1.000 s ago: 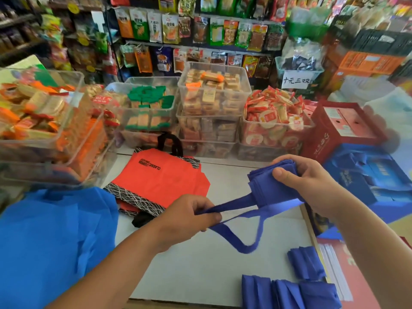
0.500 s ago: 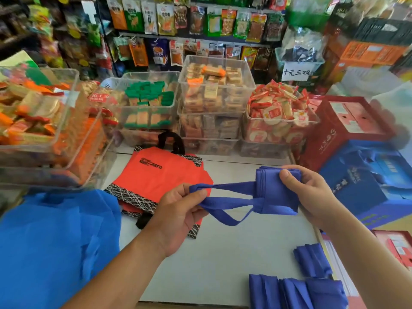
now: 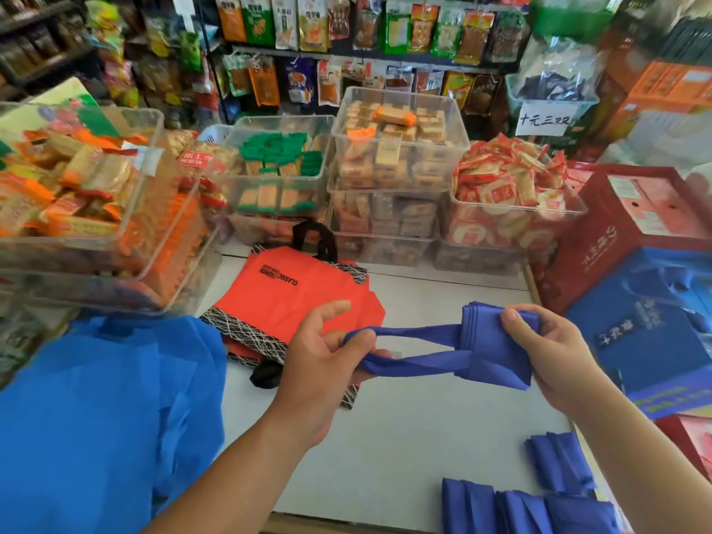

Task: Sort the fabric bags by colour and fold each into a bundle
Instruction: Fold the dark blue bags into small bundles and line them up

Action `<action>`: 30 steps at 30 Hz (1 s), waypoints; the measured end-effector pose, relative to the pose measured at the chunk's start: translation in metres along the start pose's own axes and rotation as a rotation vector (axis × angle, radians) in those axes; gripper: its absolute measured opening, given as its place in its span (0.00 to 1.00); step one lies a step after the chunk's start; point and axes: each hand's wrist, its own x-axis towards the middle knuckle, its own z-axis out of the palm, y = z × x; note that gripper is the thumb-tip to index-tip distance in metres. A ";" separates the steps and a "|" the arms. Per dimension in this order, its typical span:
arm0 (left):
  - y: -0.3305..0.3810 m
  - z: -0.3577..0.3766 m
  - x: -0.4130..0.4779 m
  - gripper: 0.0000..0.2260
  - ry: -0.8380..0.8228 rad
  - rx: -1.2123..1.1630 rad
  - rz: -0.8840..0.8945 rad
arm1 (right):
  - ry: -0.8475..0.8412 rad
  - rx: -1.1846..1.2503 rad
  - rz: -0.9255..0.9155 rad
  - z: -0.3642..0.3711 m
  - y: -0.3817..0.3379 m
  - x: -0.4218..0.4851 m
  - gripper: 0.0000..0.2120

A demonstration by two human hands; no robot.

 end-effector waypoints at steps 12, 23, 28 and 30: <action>0.011 -0.020 0.008 0.26 -0.553 0.763 0.236 | -0.089 -0.287 0.135 -0.015 0.000 0.012 0.13; 0.028 -0.030 0.015 0.11 -0.672 1.089 0.171 | -0.242 -0.312 0.033 -0.015 -0.033 0.017 0.09; 0.029 -0.031 0.005 0.04 -0.712 1.059 0.557 | -0.291 -0.327 0.074 -0.014 -0.026 0.014 0.10; 0.035 -0.028 -0.003 0.05 -0.717 0.950 0.649 | -0.305 -0.303 0.108 -0.011 -0.021 0.009 0.13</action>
